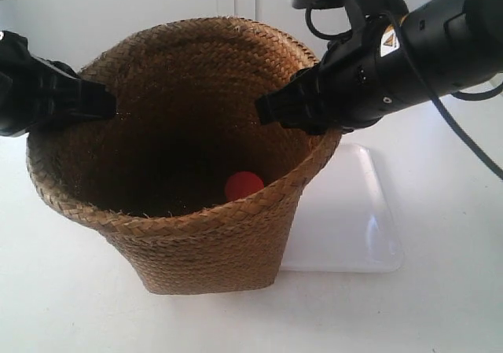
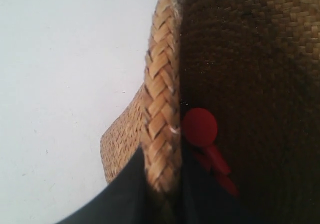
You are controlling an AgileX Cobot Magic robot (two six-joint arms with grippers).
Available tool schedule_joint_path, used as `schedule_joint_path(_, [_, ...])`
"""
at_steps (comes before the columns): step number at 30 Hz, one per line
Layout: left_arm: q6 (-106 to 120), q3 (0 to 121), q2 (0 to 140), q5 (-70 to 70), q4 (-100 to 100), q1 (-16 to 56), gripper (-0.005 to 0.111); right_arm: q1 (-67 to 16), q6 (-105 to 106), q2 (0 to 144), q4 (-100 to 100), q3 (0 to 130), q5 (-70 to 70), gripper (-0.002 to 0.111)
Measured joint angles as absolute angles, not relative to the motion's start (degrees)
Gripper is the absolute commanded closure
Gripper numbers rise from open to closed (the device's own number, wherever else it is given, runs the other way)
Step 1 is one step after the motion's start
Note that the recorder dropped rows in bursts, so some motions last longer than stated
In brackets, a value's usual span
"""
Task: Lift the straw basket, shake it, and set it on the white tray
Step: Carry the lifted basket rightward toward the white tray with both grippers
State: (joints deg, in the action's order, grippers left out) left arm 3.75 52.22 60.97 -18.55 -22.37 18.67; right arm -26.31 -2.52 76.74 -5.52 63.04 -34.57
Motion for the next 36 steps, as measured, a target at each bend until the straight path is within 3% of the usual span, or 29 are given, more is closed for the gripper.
schedule_joint_path(10, [4.5,47.5,55.7,-20.1,-22.7,19.4,0.107,-26.6,0.3,75.4,-10.4,58.0,-33.9,0.108])
schedule_joint_path(25, [6.2,45.7,55.7,-7.5,-23.9,19.4,0.107,-26.9,5.5,73.9,-10.4,54.9,-22.8,0.108])
schedule_joint_path(36, [5.0,45.7,59.4,-3.7,-25.8,19.7,0.107,-26.9,1.4,74.4,-10.3,54.9,-26.5,0.108])
